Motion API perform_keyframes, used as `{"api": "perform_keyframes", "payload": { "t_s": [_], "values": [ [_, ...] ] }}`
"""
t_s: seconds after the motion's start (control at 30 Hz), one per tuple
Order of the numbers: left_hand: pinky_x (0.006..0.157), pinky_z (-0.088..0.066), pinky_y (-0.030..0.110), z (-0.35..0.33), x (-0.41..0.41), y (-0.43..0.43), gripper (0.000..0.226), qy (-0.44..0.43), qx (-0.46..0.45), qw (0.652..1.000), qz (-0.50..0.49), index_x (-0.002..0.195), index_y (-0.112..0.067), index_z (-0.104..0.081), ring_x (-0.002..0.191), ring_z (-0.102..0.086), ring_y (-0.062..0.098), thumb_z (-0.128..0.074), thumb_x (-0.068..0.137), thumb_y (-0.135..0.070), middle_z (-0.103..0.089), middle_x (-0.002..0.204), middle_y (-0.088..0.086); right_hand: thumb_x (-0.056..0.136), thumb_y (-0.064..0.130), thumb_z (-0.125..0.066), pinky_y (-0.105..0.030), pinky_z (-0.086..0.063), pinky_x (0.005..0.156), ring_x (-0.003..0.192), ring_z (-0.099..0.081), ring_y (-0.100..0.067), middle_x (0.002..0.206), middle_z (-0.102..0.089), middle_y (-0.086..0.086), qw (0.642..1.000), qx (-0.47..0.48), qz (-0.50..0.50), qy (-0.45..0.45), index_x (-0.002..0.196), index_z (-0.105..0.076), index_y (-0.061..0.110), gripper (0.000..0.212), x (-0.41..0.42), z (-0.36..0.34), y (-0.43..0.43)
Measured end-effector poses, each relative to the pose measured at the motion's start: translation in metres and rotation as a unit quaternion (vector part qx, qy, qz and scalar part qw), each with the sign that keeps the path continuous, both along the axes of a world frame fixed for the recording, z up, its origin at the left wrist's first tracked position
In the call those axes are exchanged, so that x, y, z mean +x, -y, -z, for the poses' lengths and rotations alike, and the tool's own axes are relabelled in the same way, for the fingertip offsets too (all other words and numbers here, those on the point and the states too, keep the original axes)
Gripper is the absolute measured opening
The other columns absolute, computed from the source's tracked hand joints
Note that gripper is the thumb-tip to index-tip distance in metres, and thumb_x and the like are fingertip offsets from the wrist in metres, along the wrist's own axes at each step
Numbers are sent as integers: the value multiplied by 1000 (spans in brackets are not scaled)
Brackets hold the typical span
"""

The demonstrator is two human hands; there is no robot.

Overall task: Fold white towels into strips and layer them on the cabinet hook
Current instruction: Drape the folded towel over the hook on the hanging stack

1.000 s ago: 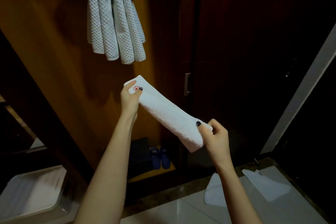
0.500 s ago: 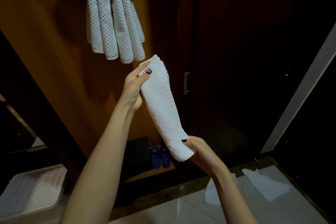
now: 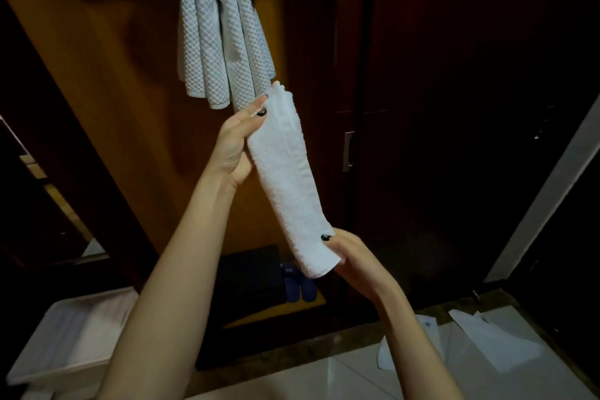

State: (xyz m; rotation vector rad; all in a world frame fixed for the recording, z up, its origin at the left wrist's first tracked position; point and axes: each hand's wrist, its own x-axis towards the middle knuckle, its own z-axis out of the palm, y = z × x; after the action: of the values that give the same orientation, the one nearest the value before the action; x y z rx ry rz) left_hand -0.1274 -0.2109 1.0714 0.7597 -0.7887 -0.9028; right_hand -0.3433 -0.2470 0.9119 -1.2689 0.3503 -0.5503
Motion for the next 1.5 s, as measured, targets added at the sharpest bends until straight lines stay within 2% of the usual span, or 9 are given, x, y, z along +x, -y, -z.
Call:
{"api": "perform_keyframes", "payload": {
  "t_s": [0.2,0.3,0.47,0.6,0.73,1.0,1.17,1.33,1.5],
  "values": [
    [98,-51,34,14,19,3,41,20,25,989,-141,132,-1,-51,112,-62,21,-51,92,8,-58,130,18,96,9,-55,-28,-34,61,66,-46,-12,67,-48,-1,985,-32,168,-19,71,-56,8,25,-11,2,9],
    [85,-54,27,27,20,6,42,23,29,983,-179,133,-3,-51,103,-64,14,-51,93,8,-60,122,12,97,10,-55,-23,-31,55,56,-42,-4,56,-45,12,969,-67,236,-37,60,-52,18,38,-11,3,11],
    [85,-55,27,47,19,12,45,15,35,976,-217,132,-8,-52,99,-66,12,-54,91,9,-62,114,4,95,9,-59,-23,-36,53,62,-48,-11,65,-52,1,938,-78,334,-46,80,-54,12,15,-10,6,18],
    [79,-55,24,57,28,15,50,7,33,971,-235,135,-9,-50,98,-66,11,-56,90,10,-62,114,3,95,5,-57,-19,-51,61,75,-64,-8,87,-68,4,941,-86,328,-15,120,-56,20,28,-9,-10,29],
    [70,-54,17,60,46,13,47,49,37,958,-282,128,-14,-54,101,-62,13,-60,88,9,-58,118,3,94,-1,-47,-15,-41,52,66,-57,-2,79,-67,11,960,-103,261,-11,84,-73,15,32,-3,-29,42],
    [78,-51,23,29,101,-2,34,102,11,946,-308,92,-21,-68,103,-58,18,-65,81,11,-61,113,8,94,-6,-41,-15,-46,55,72,-61,1,77,-64,10,977,-128,164,40,71,-70,12,40,24,-92,77],
    [70,-51,14,-24,137,-8,29,139,7,945,-297,110,-3,-69,82,-65,-1,-64,84,9,-68,97,-9,92,-7,-50,-18,-45,56,69,-57,-8,84,-59,-3,972,-171,147,61,85,-69,10,27,60,-161,110],
    [58,-48,9,-92,170,-8,29,187,-18,937,-294,105,-16,-71,72,-66,-3,-63,87,6,-73,90,-11,86,-9,-59,-32,-42,64,72,-52,-24,77,-60,-11,942,-281,173,69,89,-74,16,30,95,-237,147],
    [60,-50,9,-152,207,12,29,251,-19,927,-279,100,-13,-72,73,-69,3,-61,85,9,-76,81,-4,89,-8,-53,-22,-45,60,70,-56,-18,87,-66,-12,925,-314,197,85,104,-73,4,28,137,-309,192]
  ]
}}
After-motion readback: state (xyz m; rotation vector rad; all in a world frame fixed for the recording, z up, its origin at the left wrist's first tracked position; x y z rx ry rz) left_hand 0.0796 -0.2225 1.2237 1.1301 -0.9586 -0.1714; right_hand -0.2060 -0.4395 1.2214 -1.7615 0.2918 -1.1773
